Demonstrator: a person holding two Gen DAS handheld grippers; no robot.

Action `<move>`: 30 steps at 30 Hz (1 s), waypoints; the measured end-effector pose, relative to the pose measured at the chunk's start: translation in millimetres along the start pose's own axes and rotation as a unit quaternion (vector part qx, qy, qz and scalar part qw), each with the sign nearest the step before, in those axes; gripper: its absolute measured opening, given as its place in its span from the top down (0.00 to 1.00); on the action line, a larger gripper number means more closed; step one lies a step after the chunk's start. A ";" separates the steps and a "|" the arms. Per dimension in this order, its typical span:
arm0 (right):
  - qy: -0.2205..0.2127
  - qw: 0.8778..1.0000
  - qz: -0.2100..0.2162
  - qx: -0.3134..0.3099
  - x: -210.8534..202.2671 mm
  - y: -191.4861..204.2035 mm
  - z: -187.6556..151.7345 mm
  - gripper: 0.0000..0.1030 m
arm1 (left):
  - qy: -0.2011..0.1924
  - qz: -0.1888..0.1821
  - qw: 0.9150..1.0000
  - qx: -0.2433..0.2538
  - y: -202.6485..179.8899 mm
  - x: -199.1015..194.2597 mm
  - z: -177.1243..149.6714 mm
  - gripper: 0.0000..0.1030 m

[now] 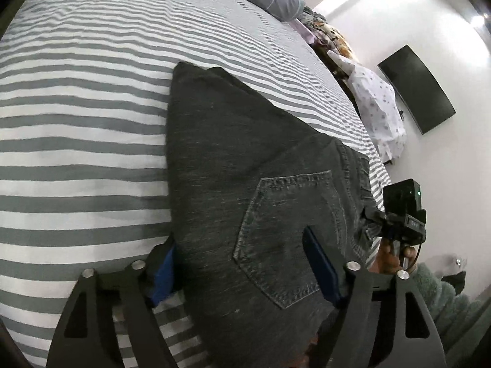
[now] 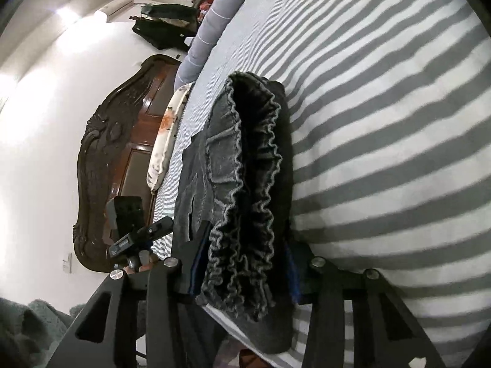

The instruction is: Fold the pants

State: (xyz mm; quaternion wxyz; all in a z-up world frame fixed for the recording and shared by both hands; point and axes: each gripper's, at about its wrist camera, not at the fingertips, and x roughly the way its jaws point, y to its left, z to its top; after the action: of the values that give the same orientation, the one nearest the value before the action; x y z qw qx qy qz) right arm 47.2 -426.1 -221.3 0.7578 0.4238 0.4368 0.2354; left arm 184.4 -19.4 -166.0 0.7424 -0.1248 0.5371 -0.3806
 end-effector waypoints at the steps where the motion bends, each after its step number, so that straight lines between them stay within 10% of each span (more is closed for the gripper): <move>1: -0.001 1.000 0.002 0.004 2.5 0.6 1.8 0.60 | -0.001 0.005 1.000 0.003 -2.4 1.4 -0.2 0.24; 4: 0.004 1.000 -0.005 -0.003 7.0 8.6 5.3 0.57 | -0.007 0.029 1.000 0.008 -10.8 3.2 -0.1 0.24; 8: 0.005 0.998 -0.052 -0.039 13.0 32.9 4.0 0.67 | -0.011 0.108 0.993 0.039 -24.7 5.7 -4.8 0.50; 15: -0.003 0.996 -0.086 -0.016 17.7 35.9 7.0 0.70 | -0.016 0.136 0.990 0.035 -40.9 9.2 -4.9 0.77; 30: -0.022 0.988 -0.151 -0.035 15.3 90.9 12.8 0.75 | -0.048 0.144 0.987 0.047 -65.8 -13.7 3.5 0.82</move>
State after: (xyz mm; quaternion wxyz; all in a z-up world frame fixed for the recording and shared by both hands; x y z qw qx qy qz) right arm 67.3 -372.4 -148.0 0.8083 0.3315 0.4705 0.1241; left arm 157.3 -55.3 -116.0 0.8194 -0.0288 0.4947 -0.2881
